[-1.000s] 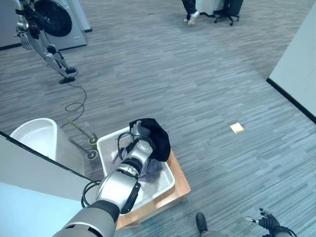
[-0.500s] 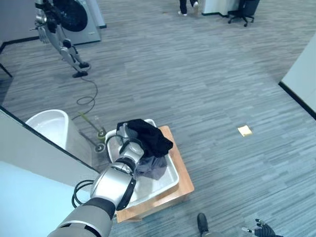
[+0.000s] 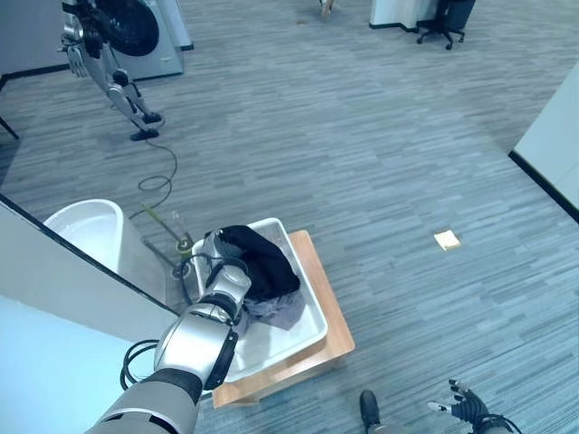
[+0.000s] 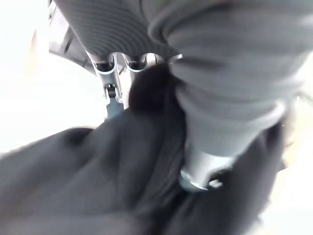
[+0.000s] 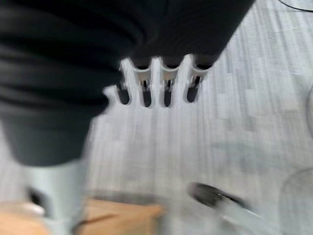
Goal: Pick up bed clothes into laundry basket.
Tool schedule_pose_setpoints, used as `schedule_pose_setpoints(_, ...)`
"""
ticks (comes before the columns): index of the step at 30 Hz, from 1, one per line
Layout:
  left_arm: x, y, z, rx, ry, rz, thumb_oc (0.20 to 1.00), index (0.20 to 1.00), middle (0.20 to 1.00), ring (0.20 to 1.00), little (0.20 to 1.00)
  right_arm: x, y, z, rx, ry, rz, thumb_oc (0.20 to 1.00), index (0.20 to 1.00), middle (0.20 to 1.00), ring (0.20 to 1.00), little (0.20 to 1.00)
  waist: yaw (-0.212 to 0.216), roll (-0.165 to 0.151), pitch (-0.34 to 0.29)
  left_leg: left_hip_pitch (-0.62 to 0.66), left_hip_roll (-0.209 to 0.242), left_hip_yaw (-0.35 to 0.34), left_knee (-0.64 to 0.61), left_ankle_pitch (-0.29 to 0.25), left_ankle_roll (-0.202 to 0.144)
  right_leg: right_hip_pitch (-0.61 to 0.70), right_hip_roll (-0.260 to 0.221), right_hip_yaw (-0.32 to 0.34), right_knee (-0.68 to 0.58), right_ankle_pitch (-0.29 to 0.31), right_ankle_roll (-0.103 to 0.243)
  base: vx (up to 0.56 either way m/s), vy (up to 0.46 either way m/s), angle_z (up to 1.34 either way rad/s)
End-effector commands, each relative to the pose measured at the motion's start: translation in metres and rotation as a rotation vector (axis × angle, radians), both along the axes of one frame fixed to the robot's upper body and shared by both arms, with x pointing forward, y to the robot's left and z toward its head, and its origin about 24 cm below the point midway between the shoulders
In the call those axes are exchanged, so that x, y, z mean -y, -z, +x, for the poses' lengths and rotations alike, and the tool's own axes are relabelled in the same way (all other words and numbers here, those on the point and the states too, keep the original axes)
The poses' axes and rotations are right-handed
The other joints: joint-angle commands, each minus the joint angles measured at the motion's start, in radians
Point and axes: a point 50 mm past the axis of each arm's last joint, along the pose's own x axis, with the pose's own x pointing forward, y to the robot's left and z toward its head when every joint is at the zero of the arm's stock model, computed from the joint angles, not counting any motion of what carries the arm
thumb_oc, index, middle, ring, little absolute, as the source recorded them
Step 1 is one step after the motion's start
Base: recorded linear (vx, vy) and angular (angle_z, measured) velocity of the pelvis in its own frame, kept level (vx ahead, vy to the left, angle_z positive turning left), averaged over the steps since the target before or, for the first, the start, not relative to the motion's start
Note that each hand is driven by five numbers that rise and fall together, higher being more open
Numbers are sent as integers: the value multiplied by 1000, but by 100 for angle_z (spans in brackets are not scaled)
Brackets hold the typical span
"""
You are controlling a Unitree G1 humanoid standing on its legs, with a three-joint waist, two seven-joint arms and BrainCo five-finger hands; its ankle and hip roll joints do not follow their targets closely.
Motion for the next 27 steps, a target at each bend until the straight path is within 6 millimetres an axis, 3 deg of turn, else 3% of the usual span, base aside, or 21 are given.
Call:
schedule_pose_setpoints(1,17,-12,-1,186,199,-213,1000,1000,1000,1000,1000,17,-28,21,209,30,-101,1000,1000,1000,1000,1000,12,-18,-17,56,82,-35,8,59,-63,80,-16,-40,13,-43,26,35,21,-11)
schedule_pose_setpoints(4,23,-16,-30,319,304,-240,1000,1000,1000,1000,1000,-9,-62,31,390,-117,-38,1000,1000,1000,1000,1000,24,-15,-32,71,82,-34,8,51,-62,95,-13,-43,13,-48,24,49,11,9)
schedule_pose_setpoints(5,23,-16,-30,318,304,-240,1000,1000,1000,1000,1000,-9,-62,31,389,-117,-38,1000,1000,1000,1000,1000,24,-15,-32,71,82,-35,8,51,-62,95,-13,-43,13,-48,24,72,-27,18)
schedule_pose_setpoints(6,39,-21,-44,371,373,-232,1000,1000,1000,1000,1000,-43,-84,64,519,-222,36,1000,1000,1000,1000,1000,62,-13,-49,73,80,-53,8,48,-63,116,-14,-63,13,-55,24,54,-25,19)
schedule_pose_setpoints(7,38,-22,-45,371,373,-231,1000,1000,1000,1000,1000,-44,-84,65,519,-222,37,1000,1000,1000,1000,1000,60,-14,-48,73,79,-54,8,48,-63,117,-14,-64,13,-55,24,71,-40,16)
schedule_pose_setpoints(8,39,-22,-53,390,371,-248,1000,1000,1000,1000,1000,-65,-101,84,588,-259,93,1000,1000,1000,1000,1000,76,-15,-52,75,78,-63,8,48,-62,127,-13,-72,13,-57,24,17,-15,5)
schedule_pose_setpoints(9,39,-22,-53,390,371,-248,1000,1000,1000,1000,1000,-65,-101,84,588,-259,93,1000,1000,1000,1000,1000,75,-15,-52,75,78,-64,8,48,-62,128,-13,-72,13,-57,24,35,-23,16)
schedule_pose_setpoints(10,41,-21,-64,419,367,-307,1000,1000,1000,1000,1000,-89,-117,95,632,-320,165,1000,1000,1000,1000,1000,96,-17,-56,78,76,-73,8,47,-61,141,-13,-84,13,-60,24,25,-11,27)
schedule_pose_setpoints(12,48,-18,-73,430,371,-370,1000,1000,1000,1000,1000,-111,-129,100,673,-382,234,1000,1000,1000,1000,1000,117,-20,-58,80,74,-84,8,46,-60,152,-14,-97,13,-64,24,26,-8,24)
schedule_pose_setpoints(17,50,0,-102,425,306,-518,1000,1000,1000,1000,1000,-138,-155,102,774,-448,316,1000,1000,1000,1000,1000,157,-33,-63,76,68,-114,8,46,-56,169,-18,-124,13,-66,26,4,-1,16)
schedule_pose_setpoints(21,41,14,-123,387,255,-514,1000,1000,1000,1000,1000,-142,-160,97,806,-434,345,1000,1000,1000,1000,1000,183,-42,-64,76,61,-127,8,44,-52,182,-21,-138,13,-68,30,16,24,19)
schedule_pose_setpoints(22,124,18,-79,235,720,-579,1000,1000,1000,1000,1000,-49,-119,69,642,63,215,1000,1000,1000,1000,1000,195,-6,-25,124,-114,-355,37,-54,57,196,44,54,13,-90,-45,19,21,4)
schedule_pose_setpoints(24,111,19,-81,250,670,-589,1000,1000,1000,1000,1000,-55,-121,68,647,33,254,1000,1000,1000,1000,1000,190,-4,-37,132,-99,-342,8,-46,57,197,52,62,13,-94,-45,-18,-27,12)
schedule_pose_setpoints(27,101,2,-84,313,694,-537,1000,1000,1000,1000,1000,-78,-128,66,651,-48,397,1000,1000,1000,1000,1000,197,-13,-35,119,-73,-347,8,-26,44,228,58,33,26,-94,-63,-87,-74,-31)
